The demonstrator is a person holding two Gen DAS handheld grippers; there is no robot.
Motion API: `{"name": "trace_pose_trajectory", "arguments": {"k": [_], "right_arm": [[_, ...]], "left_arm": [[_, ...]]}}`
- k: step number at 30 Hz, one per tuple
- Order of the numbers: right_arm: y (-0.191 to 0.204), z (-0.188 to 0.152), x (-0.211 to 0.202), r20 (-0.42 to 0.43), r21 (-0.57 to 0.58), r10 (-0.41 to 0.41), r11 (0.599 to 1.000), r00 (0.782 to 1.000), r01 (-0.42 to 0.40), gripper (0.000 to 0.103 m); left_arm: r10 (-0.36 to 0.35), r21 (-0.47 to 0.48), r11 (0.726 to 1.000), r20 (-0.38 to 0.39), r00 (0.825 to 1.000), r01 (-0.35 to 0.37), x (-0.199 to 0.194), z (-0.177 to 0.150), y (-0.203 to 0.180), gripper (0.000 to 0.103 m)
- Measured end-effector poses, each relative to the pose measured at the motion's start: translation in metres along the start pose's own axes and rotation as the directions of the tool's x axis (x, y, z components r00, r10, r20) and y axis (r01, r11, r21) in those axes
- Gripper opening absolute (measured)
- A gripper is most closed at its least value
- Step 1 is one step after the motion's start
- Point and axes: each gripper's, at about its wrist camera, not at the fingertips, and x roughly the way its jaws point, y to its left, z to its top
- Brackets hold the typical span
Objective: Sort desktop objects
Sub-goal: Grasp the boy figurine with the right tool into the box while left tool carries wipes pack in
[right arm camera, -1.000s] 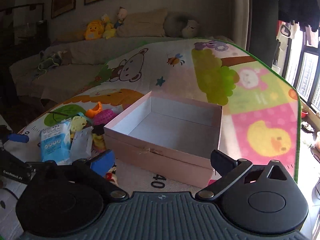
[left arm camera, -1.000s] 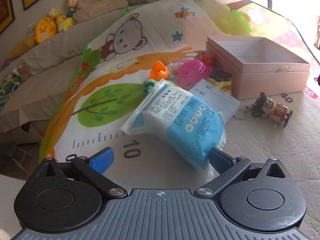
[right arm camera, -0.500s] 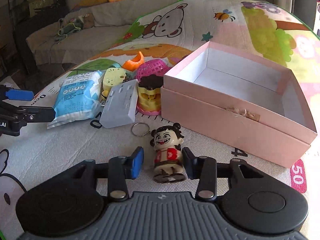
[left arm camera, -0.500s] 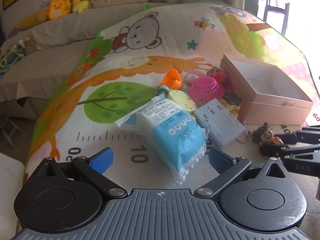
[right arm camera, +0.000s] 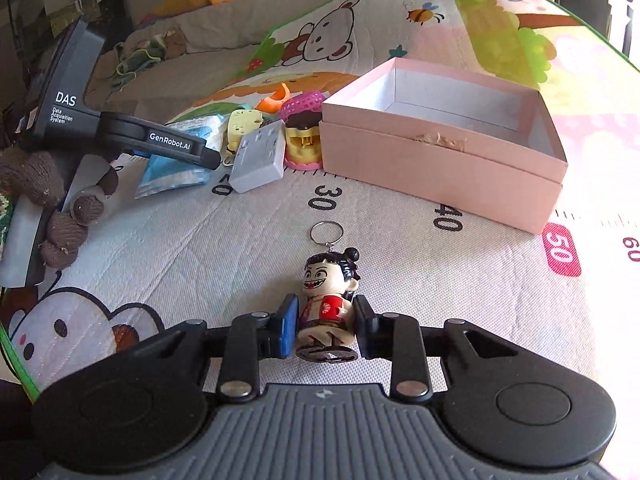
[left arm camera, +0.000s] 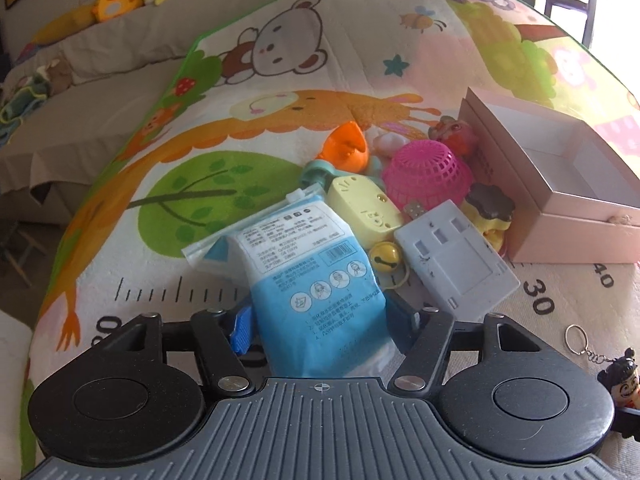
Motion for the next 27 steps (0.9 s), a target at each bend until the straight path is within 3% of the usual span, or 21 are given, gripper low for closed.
{"name": "trace_pose_trajectory", "arguments": {"k": [4, 8, 12, 14, 17, 18, 19, 22, 24, 27], "right_arm": [[0.006, -0.002, -0.001, 0.001, -0.007, 0.011, 1.000, 1.000, -0.011, 0.029], [0.011, -0.001, 0.001, 0.005, -0.020, 0.004, 1.000, 1.000, -0.004, 0.032], [0.017, 0.001, 0.006, 0.010, -0.048, -0.009, 0.999, 1.000, 0.009, 0.040], [0.020, 0.003, 0.009, 0.009, -0.063, -0.019, 0.998, 1.000, 0.020, 0.041], [0.020, 0.005, 0.010, -0.002, -0.068, -0.029, 0.997, 1.000, 0.029, 0.037], [0.019, 0.006, 0.008, -0.009, -0.068, -0.033, 0.997, 0.999, 0.032, 0.033], [0.016, 0.006, 0.007, -0.019, -0.064, -0.027, 0.998, 0.999, 0.025, 0.028], [0.001, 0.006, -0.011, -0.044, -0.015, 0.026, 1.000, 0.999, -0.027, 0.028], [-0.011, 0.014, -0.031, -0.010, 0.007, 0.034, 0.999, 0.999, -0.033, 0.028], [-0.032, 0.045, -0.074, 0.120, 0.049, 0.014, 0.999, 0.993, -0.020, 0.028]], "left_arm": [[-0.029, 0.050, 0.998, 0.017, 0.999, 0.029, -0.020, -0.020, 0.008, 0.061], [-0.181, 0.167, 0.969, -0.029, 0.983, 0.184, -0.047, -0.043, 0.000, 0.064], [-0.154, 0.203, 0.967, -0.032, 0.988, 0.157, -0.056, -0.052, -0.015, 0.089], [-0.144, 0.190, 0.971, -0.026, 0.989, 0.146, -0.052, -0.049, -0.019, 0.091], [-0.110, 0.166, 0.980, -0.033, 0.993, 0.113, -0.043, -0.042, -0.022, 0.080], [-0.103, 0.168, 0.980, -0.036, 0.994, 0.107, -0.042, -0.040, -0.022, 0.063], [-0.101, 0.180, 0.978, -0.031, 0.994, 0.105, -0.044, -0.040, -0.022, 0.058], [-0.142, 0.228, 0.964, 0.017, 0.990, 0.135, -0.068, -0.035, -0.025, 0.056], [-0.197, 0.263, 0.949, 0.068, 0.978, 0.173, -0.091, -0.023, -0.031, 0.056], [-0.287, 0.336, 0.919, 0.212, 0.934, 0.206, -0.125, 0.014, -0.055, 0.057]]}}
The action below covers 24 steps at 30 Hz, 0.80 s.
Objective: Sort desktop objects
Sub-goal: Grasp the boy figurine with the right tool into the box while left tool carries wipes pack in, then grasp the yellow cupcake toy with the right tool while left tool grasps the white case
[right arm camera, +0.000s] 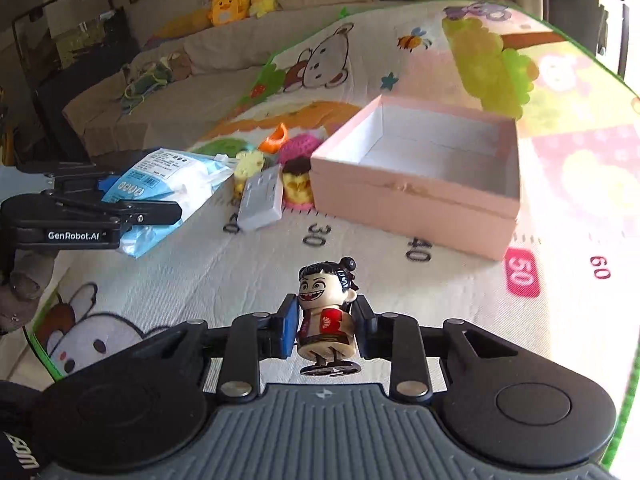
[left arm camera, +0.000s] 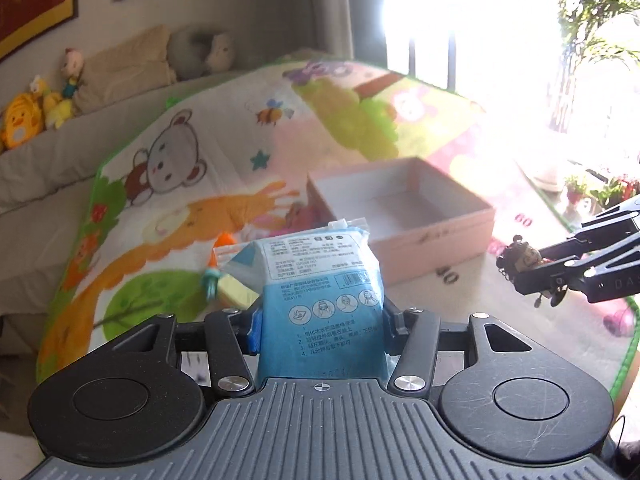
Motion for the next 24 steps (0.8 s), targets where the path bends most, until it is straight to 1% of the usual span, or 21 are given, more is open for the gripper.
{"name": "trace_pose_trajectory", "arguments": {"k": [1, 2, 4, 5, 7, 9, 10, 11, 12, 13, 14, 15, 16, 18, 20, 21, 23, 24], "right_arm": [[-0.007, 0.018, -0.014, 0.065, 0.013, -0.017, 1.000, 0.998, 0.016, 0.028], [-0.013, 0.032, -0.024, 0.117, 0.019, -0.035, 0.999, 0.993, 0.033, 0.028], [-0.020, 0.054, -0.031, 0.201, 0.017, -0.096, 0.995, 0.975, 0.094, 0.028], [-0.024, 0.062, -0.028, 0.220, 0.022, -0.122, 0.993, 0.968, 0.120, 0.028], [-0.036, 0.078, -0.015, 0.229, 0.049, -0.153, 0.988, 0.961, 0.146, 0.028], [-0.049, 0.089, 0.004, 0.238, 0.070, -0.190, 0.982, 0.952, 0.178, 0.028], [-0.056, 0.093, 0.016, 0.250, 0.075, -0.206, 0.978, 0.946, 0.193, 0.028], [-0.062, 0.095, 0.026, 0.250, 0.076, -0.215, 0.976, 0.944, 0.202, 0.029], [-0.069, 0.096, 0.038, 0.228, 0.084, -0.228, 0.973, 0.947, 0.214, 0.031], [-0.075, 0.096, 0.048, 0.200, 0.106, -0.247, 0.968, 0.948, 0.229, 0.035], [-0.079, 0.092, 0.053, 0.179, 0.124, -0.254, 0.964, 0.951, 0.234, 0.035], [-0.082, 0.086, 0.055, 0.170, 0.129, -0.242, 0.967, 0.955, 0.221, 0.035], [-0.082, 0.080, 0.056, 0.165, 0.130, -0.236, 0.968, 0.958, 0.216, 0.035], [-0.075, 0.067, 0.057, 0.160, 0.111, -0.252, 0.965, 0.955, 0.236, 0.037], [-0.064, 0.055, 0.058, 0.157, 0.080, -0.253, 0.967, 0.955, 0.243, 0.042], [-0.056, 0.049, 0.059, 0.151, 0.061, -0.240, 0.971, 0.959, 0.233, 0.043], [-0.035, 0.038, 0.061, 0.127, 0.022, -0.182, 0.983, 0.975, 0.181, 0.054], [-0.026, 0.033, 0.065, 0.112, 0.005, -0.152, 0.988, 0.982, 0.153, 0.055]], "left_arm": [[-0.020, 0.021, 1.000, 0.054, 0.998, 0.019, 0.000, 0.017, -0.006, 0.057], [-0.042, 0.034, 0.999, 0.093, 0.995, 0.039, 0.004, 0.032, -0.012, 0.057], [-0.065, 0.051, 0.997, 0.137, 0.988, 0.059, 0.021, 0.054, -0.023, 0.057], [-0.078, 0.049, 0.996, 0.153, 0.985, 0.071, 0.037, 0.065, -0.030, 0.057], [-0.107, 0.032, 0.994, 0.161, 0.981, 0.103, 0.067, 0.077, -0.038, 0.057], [-0.102, 0.009, 0.995, 0.167, 0.981, 0.101, 0.105, 0.084, -0.044, 0.062], [-0.099, 0.001, 0.995, 0.147, 0.984, 0.100, 0.123, 0.084, -0.044, 0.072], [-0.100, -0.006, 0.995, 0.111, 0.989, 0.101, 0.137, 0.083, -0.043, 0.078], [-0.092, -0.015, 0.996, 0.078, 0.993, 0.093, 0.146, 0.079, -0.041, 0.083], [-0.077, -0.028, 0.997, 0.047, 0.996, 0.078, 0.149, 0.072, -0.036, 0.084], [-0.070, -0.034, 0.997, 0.028, 0.997, 0.071, 0.148, 0.065, -0.033, 0.086], [-0.062, -0.039, 0.997, 0.005, 0.998, 0.062, 0.143, 0.053, -0.026, 0.092], [-0.041, -0.041, 0.998, -0.012, 0.999, 0.040, 0.136, 0.041, -0.019, 0.095], [0.013, -0.044, 0.999, -0.042, 0.999, -0.015, 0.123, 0.019, -0.007, 0.095], [0.052, -0.056, 0.997, -0.074, 0.996, -0.057, 0.112, -0.002, 0.006, 0.096], [0.070, -0.061, 0.995, -0.091, 0.993, -0.076, 0.106, -0.012, 0.013, 0.097], [0.121, -0.069, 0.989, -0.127, 0.984, -0.130, 0.096, -0.032, 0.025, 0.097], [0.143, -0.078, 0.985, -0.148, 0.978, -0.156, 0.094, -0.040, 0.030, 0.098]]}}
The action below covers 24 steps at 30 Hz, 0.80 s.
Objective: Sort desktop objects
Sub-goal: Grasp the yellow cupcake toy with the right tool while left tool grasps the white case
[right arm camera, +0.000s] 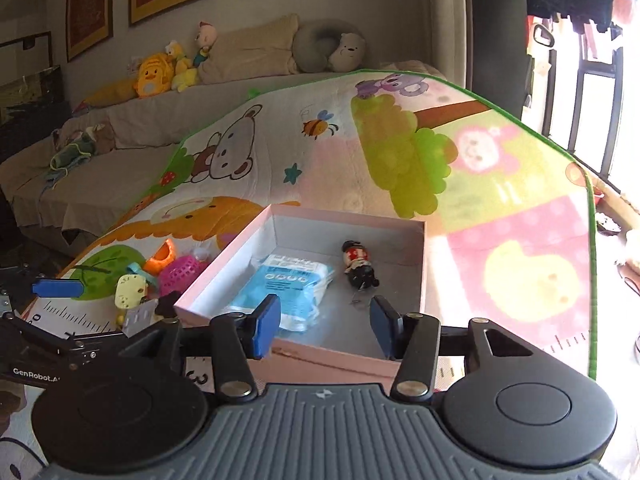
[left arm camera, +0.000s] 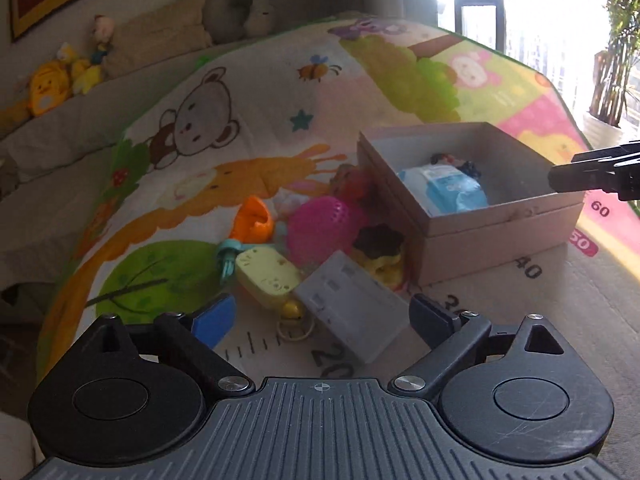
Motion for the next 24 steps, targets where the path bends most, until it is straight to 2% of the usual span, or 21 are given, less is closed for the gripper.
{"name": "trace_pose_trajectory", "arguments": {"k": [2, 4, 6, 8, 11, 15, 16, 19, 24], "right_arm": [[0.024, -0.011, 0.009, -0.048, -0.040, 0.061, 0.997, 0.997, -0.063, 0.056], [0.054, -0.023, 0.022, -0.077, -0.095, 0.086, 0.991, 0.993, -0.093, 0.056], [0.081, -0.030, 0.035, -0.082, -0.155, 0.069, 0.985, 0.994, -0.081, 0.051], [0.105, -0.030, 0.045, -0.075, -0.219, 0.057, 0.973, 0.996, -0.073, 0.039], [0.132, -0.015, 0.054, -0.014, -0.333, 0.018, 0.942, 1.000, -0.022, 0.039], [0.151, 0.010, 0.084, 0.014, -0.443, -0.057, 0.895, 0.998, 0.057, 0.039], [0.151, 0.017, 0.094, -0.007, -0.444, -0.060, 0.894, 0.998, 0.050, 0.038], [0.143, 0.040, 0.126, -0.137, -0.352, -0.039, 0.936, 0.990, -0.012, 0.037], [0.134, 0.043, 0.138, -0.229, -0.247, 0.024, 0.966, 0.973, -0.082, 0.030]], "left_arm": [[0.025, -0.046, 0.999, -0.046, 0.999, -0.028, -0.002, -0.013, 0.015, 0.098], [0.029, -0.084, 0.996, -0.069, 0.997, -0.035, -0.003, -0.020, 0.025, 0.099], [0.053, -0.109, 0.992, -0.080, 0.995, -0.061, -0.006, -0.025, 0.033, 0.099], [0.088, -0.110, 0.989, -0.079, 0.993, -0.097, -0.011, -0.029, 0.037, 0.100], [0.136, -0.105, 0.984, -0.078, 0.988, -0.144, -0.015, -0.034, 0.042, 0.101], [0.115, -0.141, 0.981, -0.106, 0.988, -0.130, -0.015, -0.044, 0.048, 0.101], [0.105, -0.148, 0.982, -0.108, 0.989, -0.120, -0.016, -0.046, 0.048, 0.101], [0.079, -0.154, 0.983, -0.104, 0.991, -0.095, -0.020, -0.050, 0.046, 0.101], [0.060, -0.154, 0.985, -0.092, 0.994, -0.074, -0.026, -0.053, 0.045, 0.102]]}}
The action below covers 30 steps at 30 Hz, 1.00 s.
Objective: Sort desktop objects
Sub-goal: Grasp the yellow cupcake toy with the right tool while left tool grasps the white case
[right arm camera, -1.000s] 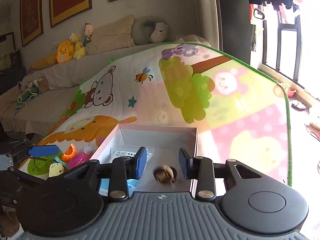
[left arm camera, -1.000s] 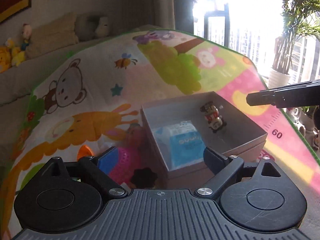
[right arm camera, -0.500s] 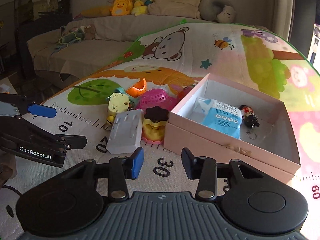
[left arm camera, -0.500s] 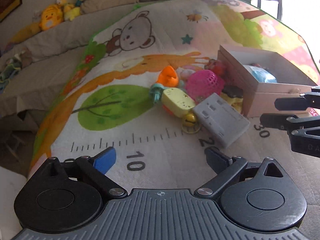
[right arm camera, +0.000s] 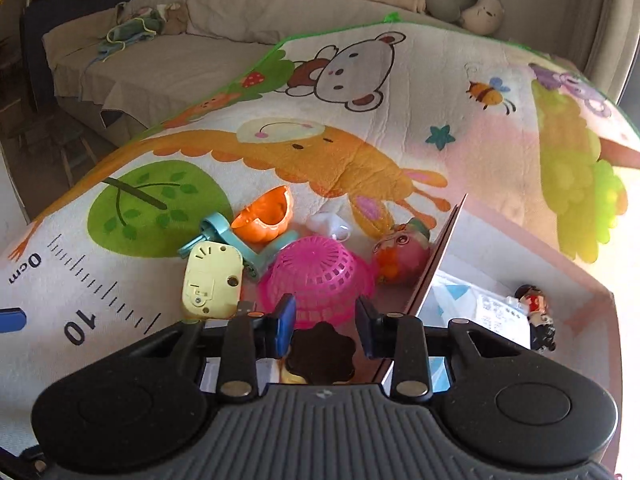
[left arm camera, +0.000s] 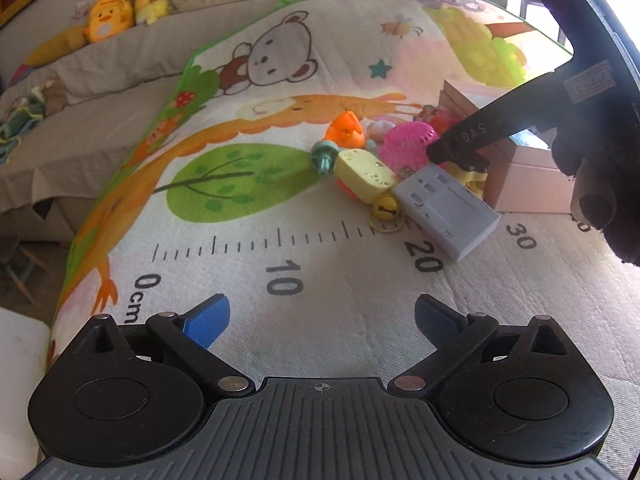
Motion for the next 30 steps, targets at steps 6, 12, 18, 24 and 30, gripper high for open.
{"name": "trace_pose_trajectory", "arguments": {"k": [6, 12, 18, 24, 30], "right_arm": [[0.012, -0.022, -0.016, -0.047, 0.029, 0.131, 0.991, 0.990, -0.130, 0.030], [0.019, -0.064, -0.056, -0.055, -0.003, 0.210, 0.978, 0.976, -0.210, 0.030], [0.006, -0.111, -0.092, 0.009, -0.070, 0.034, 0.997, 0.999, -0.033, 0.031], [-0.038, -0.140, -0.123, 0.091, 0.121, -0.067, 0.991, 0.994, 0.056, 0.050], [-0.054, -0.164, -0.136, 0.123, 0.251, -0.090, 0.966, 0.988, 0.056, 0.067]], "left_arm": [[-0.004, -0.004, 1.000, -0.002, 1.000, 0.004, 0.000, 0.000, 0.000, 0.102], [-0.054, -0.033, 0.998, -0.021, 0.998, 0.054, 0.001, 0.002, 0.001, 0.102], [-0.101, -0.001, 0.995, -0.040, 0.994, 0.101, 0.004, 0.004, -0.017, 0.102], [-0.160, 0.031, 0.986, -0.050, 0.986, 0.162, 0.013, 0.010, -0.043, 0.102], [-0.112, 0.051, 0.992, -0.017, 0.994, 0.113, 0.034, 0.023, -0.063, 0.099]]}}
